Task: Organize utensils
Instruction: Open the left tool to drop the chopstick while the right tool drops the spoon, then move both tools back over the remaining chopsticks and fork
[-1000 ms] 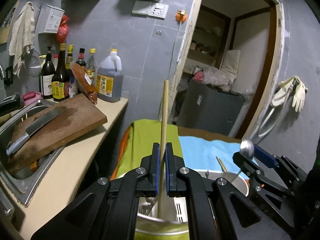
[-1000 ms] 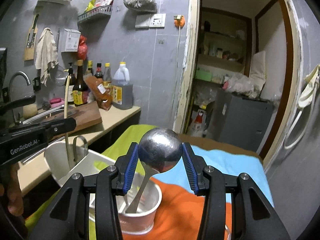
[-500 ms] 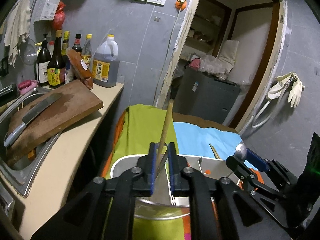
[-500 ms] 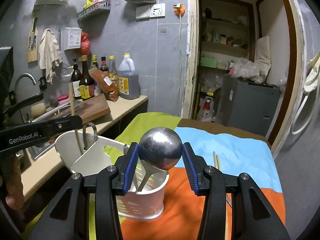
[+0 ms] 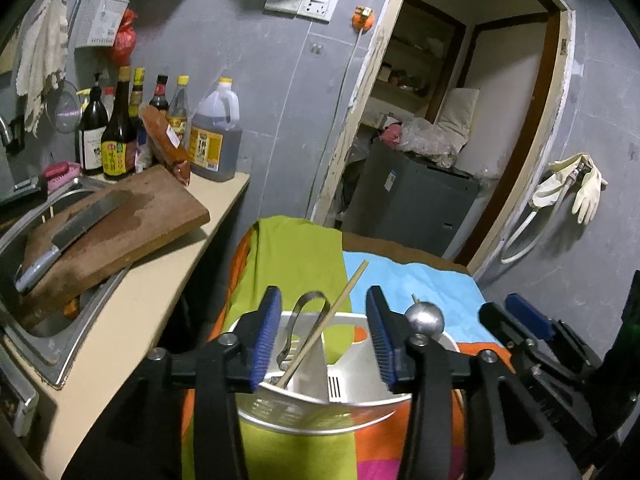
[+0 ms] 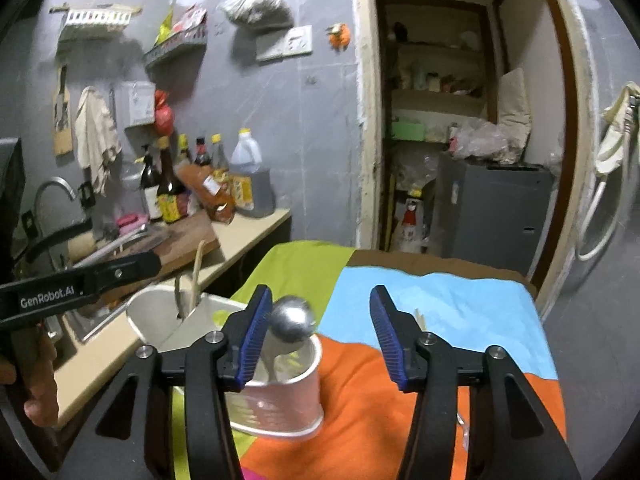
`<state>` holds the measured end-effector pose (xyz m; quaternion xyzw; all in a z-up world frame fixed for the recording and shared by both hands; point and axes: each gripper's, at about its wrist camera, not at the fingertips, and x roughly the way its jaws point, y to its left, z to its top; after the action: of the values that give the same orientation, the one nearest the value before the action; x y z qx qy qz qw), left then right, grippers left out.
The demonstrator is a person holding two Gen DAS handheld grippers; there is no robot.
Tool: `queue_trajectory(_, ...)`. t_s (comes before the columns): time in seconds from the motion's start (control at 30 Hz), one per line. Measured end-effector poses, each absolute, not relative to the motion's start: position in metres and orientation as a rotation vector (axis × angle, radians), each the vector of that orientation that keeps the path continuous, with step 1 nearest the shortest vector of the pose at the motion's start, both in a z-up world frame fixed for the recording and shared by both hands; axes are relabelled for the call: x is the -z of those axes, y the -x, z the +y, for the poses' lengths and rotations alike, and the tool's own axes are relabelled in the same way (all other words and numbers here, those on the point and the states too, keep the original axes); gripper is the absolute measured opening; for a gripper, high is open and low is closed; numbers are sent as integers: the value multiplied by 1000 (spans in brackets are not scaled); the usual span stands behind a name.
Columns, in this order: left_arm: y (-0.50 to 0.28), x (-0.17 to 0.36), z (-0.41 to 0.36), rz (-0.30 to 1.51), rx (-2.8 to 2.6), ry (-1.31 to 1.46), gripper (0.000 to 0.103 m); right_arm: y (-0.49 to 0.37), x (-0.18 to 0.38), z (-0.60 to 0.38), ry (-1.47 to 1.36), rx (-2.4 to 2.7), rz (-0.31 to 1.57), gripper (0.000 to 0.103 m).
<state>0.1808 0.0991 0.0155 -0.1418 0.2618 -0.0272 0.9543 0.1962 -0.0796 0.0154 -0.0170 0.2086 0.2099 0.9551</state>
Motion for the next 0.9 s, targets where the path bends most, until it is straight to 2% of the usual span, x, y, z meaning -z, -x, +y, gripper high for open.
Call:
queue_trajectory(0.13, -176, -27, 89, 490, 52, 263, 61, -191, -29, -97, 8, -375, 385, 59)
queue_trajectory(0.17, -175, -30, 86, 483, 52, 257, 68, -190, -32, -101, 4, -365, 379, 66)
queue_trajectory(0.27, -172, -38, 76, 441, 62, 245, 82, -188, -43, -118, -22, -310, 353, 79)
queue_trajectory(0.37, -170, -44, 67, 409, 67, 234, 91, -185, -51, -137, -42, -264, 331, 86)
queue_trajectory(0.53, -168, -51, 50, 372, 90, 220, 95, -178, -61, -165, -65, -210, 285, 103)
queue_trajectory(0.9, -171, -50, -3, 364, 148, 172, 95, -166, -65, -215, -51, -137, 256, 103)
